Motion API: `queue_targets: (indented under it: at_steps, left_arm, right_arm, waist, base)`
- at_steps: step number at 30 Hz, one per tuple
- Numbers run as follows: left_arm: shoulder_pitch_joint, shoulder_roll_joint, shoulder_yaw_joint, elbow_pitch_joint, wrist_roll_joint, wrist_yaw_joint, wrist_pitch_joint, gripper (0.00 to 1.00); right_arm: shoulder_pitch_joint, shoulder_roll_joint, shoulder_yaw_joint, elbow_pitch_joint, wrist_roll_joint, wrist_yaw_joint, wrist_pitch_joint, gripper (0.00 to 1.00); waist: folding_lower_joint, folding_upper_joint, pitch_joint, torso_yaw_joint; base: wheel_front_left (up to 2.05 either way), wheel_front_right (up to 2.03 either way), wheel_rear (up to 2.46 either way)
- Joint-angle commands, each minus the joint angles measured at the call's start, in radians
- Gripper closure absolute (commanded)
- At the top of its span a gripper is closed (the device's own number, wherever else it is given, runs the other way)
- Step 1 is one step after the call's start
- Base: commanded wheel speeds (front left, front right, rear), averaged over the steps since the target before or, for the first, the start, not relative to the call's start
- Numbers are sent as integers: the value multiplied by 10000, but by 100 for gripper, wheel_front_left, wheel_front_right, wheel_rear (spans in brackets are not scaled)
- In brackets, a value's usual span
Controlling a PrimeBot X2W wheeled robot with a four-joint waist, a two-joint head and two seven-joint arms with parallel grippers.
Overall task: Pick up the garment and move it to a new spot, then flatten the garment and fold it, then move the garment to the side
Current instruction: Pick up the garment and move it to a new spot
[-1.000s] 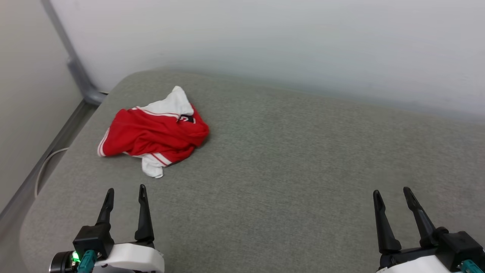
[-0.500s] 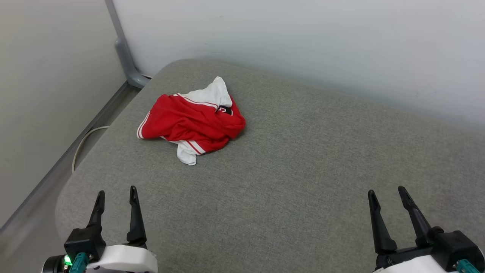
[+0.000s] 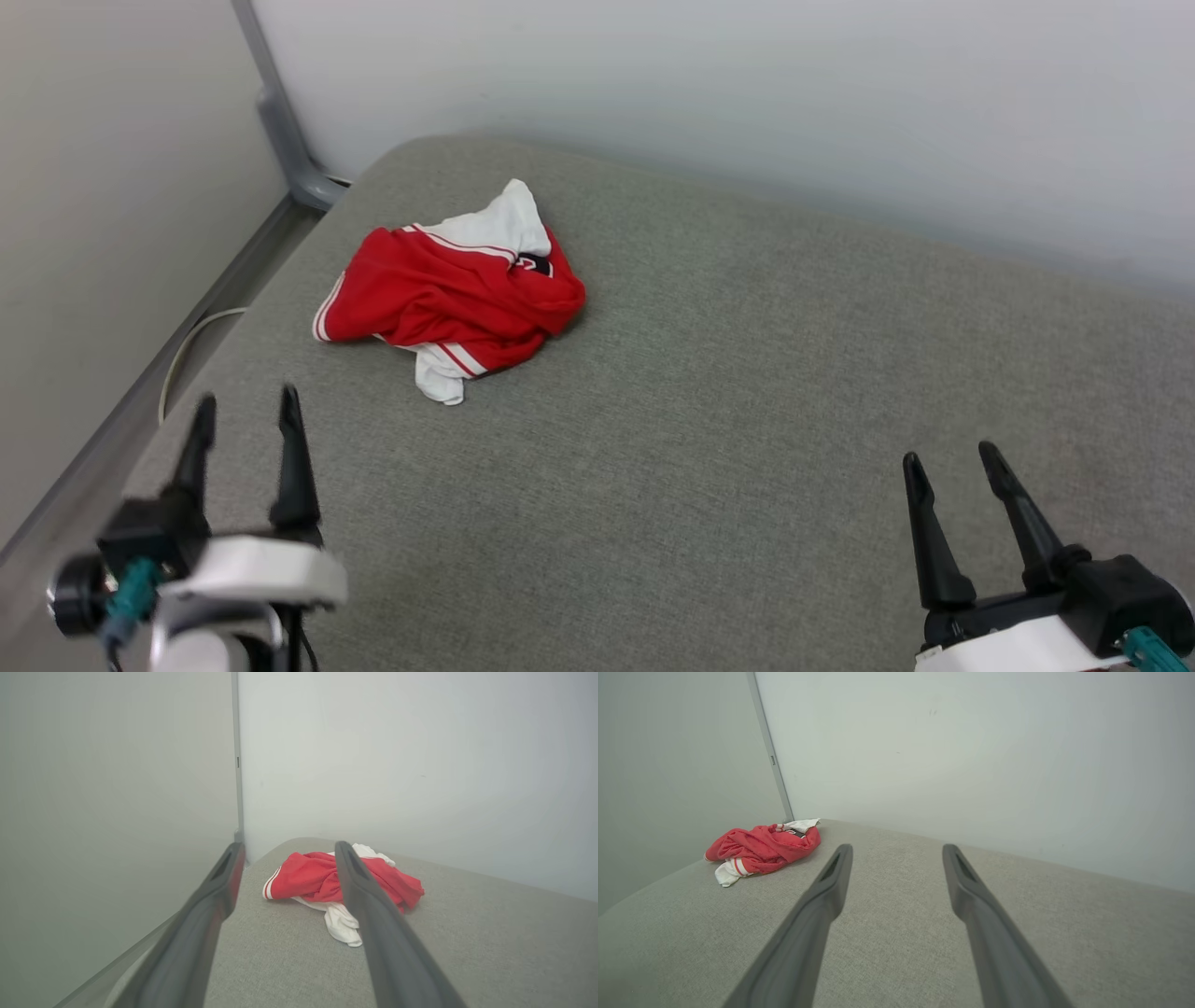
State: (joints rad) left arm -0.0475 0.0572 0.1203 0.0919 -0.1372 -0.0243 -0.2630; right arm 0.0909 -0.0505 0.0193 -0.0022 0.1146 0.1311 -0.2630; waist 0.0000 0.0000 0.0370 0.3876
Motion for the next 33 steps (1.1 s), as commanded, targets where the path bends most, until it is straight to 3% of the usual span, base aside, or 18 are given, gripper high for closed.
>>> queue_targets:
  at_steps: [1, 7, 11, 17, 21, 27, 33]
  left_arm:
    - [-572, 224, 172, 6, 131, -197, -28, 0]
    - [-2686, 858, 700, 597, -201, -812, -26, 0]
    - [-4070, 1514, 623, 1306, -503, -991, -26, 0]
    - [-5991, 2793, -583, 2940, -1408, -1053, 345, 0]
    - [-7057, 3749, -2075, 3802, -2591, -1050, 1766, 0]
    - [-8365, 4780, -4064, 4616, -4572, -1051, 4814, 0]
    - [-9315, 5164, -5281, 5456, -5928, -1053, 7562, 0]
  right_arm:
    - [-222, 6, 11, -153, -147, -7, -28, 0]
    - [-640, 6, -2, -582, -529, -7, -27, 0]
    - [-899, 6, 13, -878, -827, -7, -28, 0]
    - [-1234, 6, 27, -1330, -1179, -7, -28, 0]
    - [-1401, 6, 11, -1599, -1333, -7, -27, 0]
    - [-1614, -50, -43, -1860, -1428, -7, -27, 0]
    - [-1817, -102, -52, -1948, -1484, -7, -27, 0]
  waist:
    - [0, 0, 239, -200]
    - [0, 0, 1064, -682]
    - [0, 0, 1568, -1022]
    - [0, 0, 2189, -1448]
    - [0, 0, 2555, -1665]
    - [0, 0, 3078, -1887]
    - [0, 0, 3603, -2147]
  base:
    - [0, 0, 0]
    - [0, 0, 0]
    - [0, 0, 0]
    - [0, 0, 0]
    - [0, 0, 0]
    - [0, 0, 0]
    - [0, 0, 0]
